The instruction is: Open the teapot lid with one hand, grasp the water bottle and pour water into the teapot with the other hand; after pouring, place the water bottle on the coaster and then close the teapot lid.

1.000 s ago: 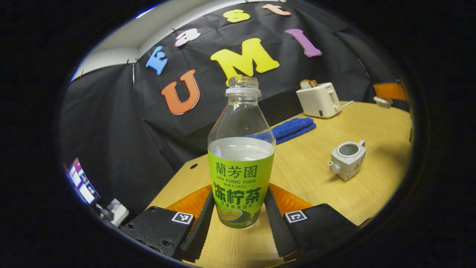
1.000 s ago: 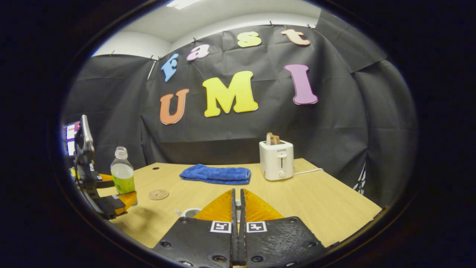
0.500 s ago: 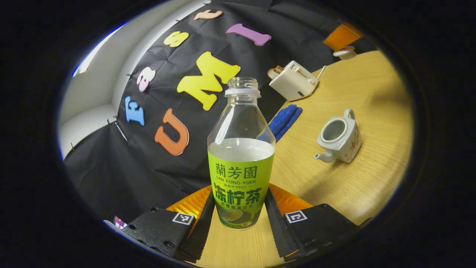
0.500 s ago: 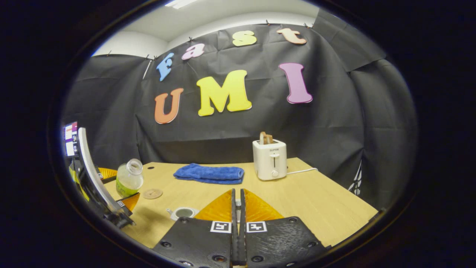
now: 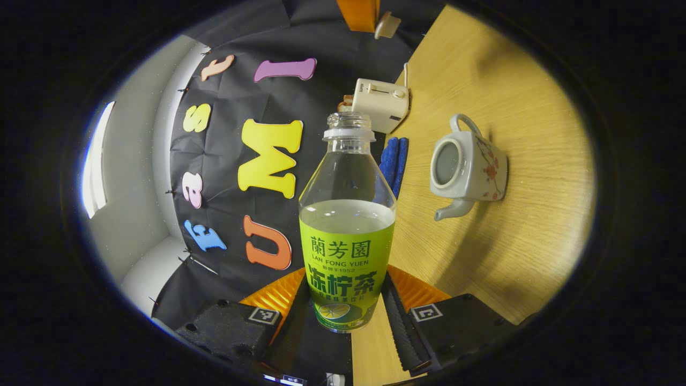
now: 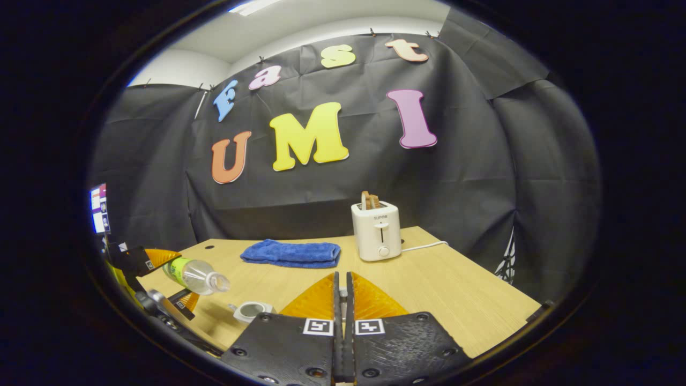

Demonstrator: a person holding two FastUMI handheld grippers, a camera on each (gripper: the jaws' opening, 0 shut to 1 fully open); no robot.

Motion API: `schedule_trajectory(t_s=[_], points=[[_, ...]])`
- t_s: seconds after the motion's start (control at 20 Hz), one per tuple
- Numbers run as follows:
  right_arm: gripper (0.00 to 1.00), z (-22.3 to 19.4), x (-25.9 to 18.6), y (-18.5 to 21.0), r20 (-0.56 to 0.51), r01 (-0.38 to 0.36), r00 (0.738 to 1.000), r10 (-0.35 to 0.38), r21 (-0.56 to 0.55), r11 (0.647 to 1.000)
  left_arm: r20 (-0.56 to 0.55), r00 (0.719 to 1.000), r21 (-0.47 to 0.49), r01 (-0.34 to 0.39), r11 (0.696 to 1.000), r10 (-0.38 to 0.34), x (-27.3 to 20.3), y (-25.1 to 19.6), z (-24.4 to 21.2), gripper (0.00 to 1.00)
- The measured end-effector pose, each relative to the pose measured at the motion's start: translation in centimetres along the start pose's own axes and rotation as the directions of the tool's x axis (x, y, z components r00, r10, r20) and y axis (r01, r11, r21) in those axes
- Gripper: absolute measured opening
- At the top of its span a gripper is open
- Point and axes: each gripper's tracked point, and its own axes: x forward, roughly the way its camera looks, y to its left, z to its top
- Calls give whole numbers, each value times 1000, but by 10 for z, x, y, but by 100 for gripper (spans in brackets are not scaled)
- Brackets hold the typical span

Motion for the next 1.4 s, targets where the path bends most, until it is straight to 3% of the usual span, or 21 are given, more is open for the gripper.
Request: schedule_trajectory(t_s=[0.2, 0.75, 1.4], points=[[0, 1, -1, 3, -1, -7, 1000, 7, -2, 1000, -26, 999, 73, 46, 996, -44, 2, -12, -8, 74], [1, -4, 1, 4, -18, -23, 1000, 23, 15, 1000, -84, 994, 198, 86, 976, -71, 10, -22, -17, 73], [0, -4, 0, 5, -22, -23, 1000, 23, 4, 1000, -83, 996, 337, 3, 941, 26, 13, -2, -15, 73]])
